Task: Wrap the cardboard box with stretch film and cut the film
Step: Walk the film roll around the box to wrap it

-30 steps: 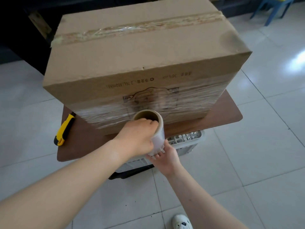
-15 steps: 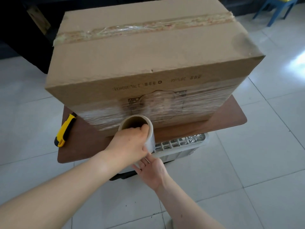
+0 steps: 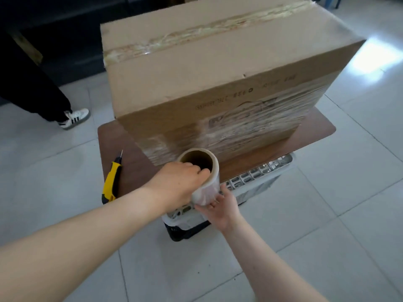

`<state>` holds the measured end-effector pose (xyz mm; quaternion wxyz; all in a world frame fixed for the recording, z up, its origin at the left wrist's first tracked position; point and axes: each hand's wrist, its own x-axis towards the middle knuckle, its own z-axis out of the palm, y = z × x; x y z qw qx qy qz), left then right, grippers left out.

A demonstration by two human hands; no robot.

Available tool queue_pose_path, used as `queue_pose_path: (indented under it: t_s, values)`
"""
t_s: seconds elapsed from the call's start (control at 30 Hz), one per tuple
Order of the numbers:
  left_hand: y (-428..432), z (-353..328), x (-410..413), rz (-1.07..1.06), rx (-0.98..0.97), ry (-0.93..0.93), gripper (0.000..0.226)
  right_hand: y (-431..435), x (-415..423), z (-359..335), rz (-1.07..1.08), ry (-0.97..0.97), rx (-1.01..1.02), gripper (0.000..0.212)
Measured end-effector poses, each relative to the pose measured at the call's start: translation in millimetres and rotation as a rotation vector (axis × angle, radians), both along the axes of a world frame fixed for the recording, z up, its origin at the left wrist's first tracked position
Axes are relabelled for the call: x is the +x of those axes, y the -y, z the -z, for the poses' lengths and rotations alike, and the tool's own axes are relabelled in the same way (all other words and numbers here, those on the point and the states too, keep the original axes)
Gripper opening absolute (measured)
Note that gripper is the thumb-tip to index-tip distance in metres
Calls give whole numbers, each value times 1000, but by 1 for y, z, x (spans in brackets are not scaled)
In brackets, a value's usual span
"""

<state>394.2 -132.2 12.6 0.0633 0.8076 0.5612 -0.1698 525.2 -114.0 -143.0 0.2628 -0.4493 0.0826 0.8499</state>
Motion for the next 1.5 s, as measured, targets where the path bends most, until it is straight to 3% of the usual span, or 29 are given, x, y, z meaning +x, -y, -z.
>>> queue_pose_path:
  t_s: [0.1, 0.23, 0.33, 0.53, 0.7, 0.87, 1.0, 1.1, 1.13, 1.2, 1.3, 1.43, 1.5]
  values:
    - [2, -1, -9, -13, -78, 32, 26, 16, -18, 4, 98, 5, -16, 46]
    - [-4, 0, -2, -226, -228, 227, 39, 23, -21, -4, 123, 22, -28, 33]
    - [-5, 6, 4, -274, -142, 235, 39, 26, -25, -6, 95, 56, -33, 29]
    - [15, 15, -12, -267, -90, 251, 17, 45, -34, -4, 52, 58, -79, 34]
    - [38, 13, -38, -135, -38, 121, 9, 73, -58, -4, -22, 60, 14, 31]
    - [57, 9, -72, 131, 3, -39, 11, 105, -91, 1, -16, 102, 38, 37]
    - [59, 6, -97, 310, 39, -48, 10, 104, -97, -6, 106, 164, 103, 41]
    - [59, 6, -105, 346, 33, -25, 16, 101, -95, -11, 274, 174, 37, 30]
    - [58, 7, -106, 354, 38, -17, 16, 100, -97, -13, 300, 169, 26, 35]
    - [58, 9, -108, 364, 39, 19, 14, 98, -99, -8, 333, 159, 23, 45]
    - [53, 8, -105, 319, 17, 105, 19, 96, -107, -4, 322, 165, 44, 39]
    - [30, 4, -97, 17, -87, 417, 55, 99, -121, -3, 349, 129, -21, 35]
    - [17, 6, -95, -50, -125, 476, 66, 103, -122, -7, 364, 112, -30, 30]
